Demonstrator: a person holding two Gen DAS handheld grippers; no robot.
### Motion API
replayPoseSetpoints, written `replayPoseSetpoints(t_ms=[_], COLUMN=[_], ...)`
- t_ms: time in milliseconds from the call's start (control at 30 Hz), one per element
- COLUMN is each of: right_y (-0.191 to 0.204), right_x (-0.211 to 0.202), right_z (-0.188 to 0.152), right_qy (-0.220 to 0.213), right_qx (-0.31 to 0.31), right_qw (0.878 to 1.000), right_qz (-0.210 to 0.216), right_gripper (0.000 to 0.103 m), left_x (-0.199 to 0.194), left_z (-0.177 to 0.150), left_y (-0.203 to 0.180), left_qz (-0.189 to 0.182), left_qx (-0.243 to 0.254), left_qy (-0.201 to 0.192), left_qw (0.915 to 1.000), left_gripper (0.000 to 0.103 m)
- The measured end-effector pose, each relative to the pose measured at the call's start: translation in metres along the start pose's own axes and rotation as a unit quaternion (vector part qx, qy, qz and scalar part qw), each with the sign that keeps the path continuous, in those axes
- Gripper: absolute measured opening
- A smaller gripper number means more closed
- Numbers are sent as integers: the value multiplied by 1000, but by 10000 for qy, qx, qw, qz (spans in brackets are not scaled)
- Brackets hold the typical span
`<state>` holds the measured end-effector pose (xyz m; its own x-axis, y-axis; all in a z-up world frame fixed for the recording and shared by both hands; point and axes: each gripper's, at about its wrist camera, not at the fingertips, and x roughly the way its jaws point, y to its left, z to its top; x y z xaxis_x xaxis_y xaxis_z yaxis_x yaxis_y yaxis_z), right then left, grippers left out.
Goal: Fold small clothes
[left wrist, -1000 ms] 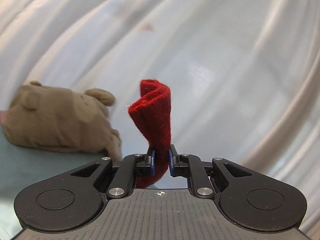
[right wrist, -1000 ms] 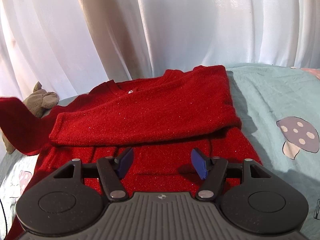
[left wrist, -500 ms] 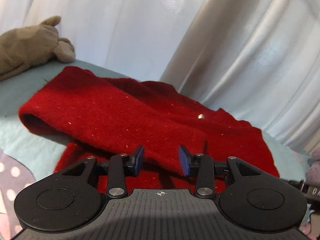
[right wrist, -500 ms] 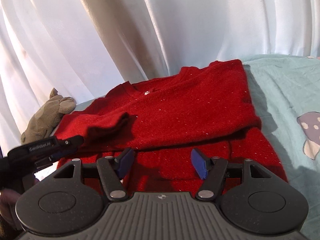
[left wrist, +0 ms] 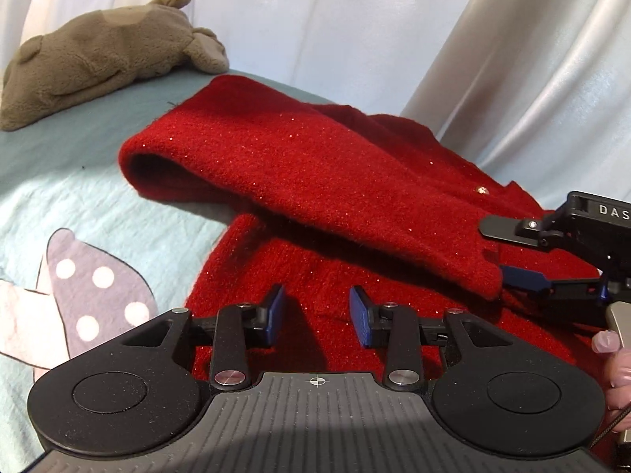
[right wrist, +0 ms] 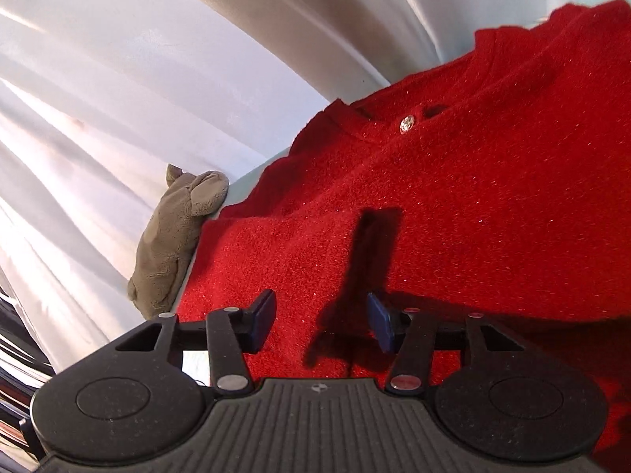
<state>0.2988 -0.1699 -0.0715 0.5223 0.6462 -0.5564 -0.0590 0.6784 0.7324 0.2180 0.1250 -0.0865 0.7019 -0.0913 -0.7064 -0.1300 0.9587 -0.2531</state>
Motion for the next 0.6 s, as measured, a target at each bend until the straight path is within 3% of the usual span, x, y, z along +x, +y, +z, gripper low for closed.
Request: replayPoseSetpoints(t_ms=[33,133,267,433,500,600], right_y=[0,6,31,32,21,-8], right_x=[6,17,-10,-68,-83,-95], right_z=[1,1,1,21,32,44], right_qy=[57,140,-380,-1113,-1239,-1254], right_qx=[33,-119,-1114,-1842,-1905,-1522], right_qw=[10000,9998,9922,9711,9625,9633], right_qz=[62,21,-399,-1035,-1484,-1819], right_gripper=[50,9,9,9,9,9], left_x=[1,-1,-7,1,7,16], left_z=[0,5,20,37,42,50], left_y=[0,0,9,10,5,1], left_qz=[7,58,258,423,489,412], left_qx=[17,101,108,263,364,365], left_qy=[-4,-8,-226,-270,-289,-255], left_qw=[10000,9999,9994,9984,9977,9982], left_gripper=[39,35,33,29,27,26])
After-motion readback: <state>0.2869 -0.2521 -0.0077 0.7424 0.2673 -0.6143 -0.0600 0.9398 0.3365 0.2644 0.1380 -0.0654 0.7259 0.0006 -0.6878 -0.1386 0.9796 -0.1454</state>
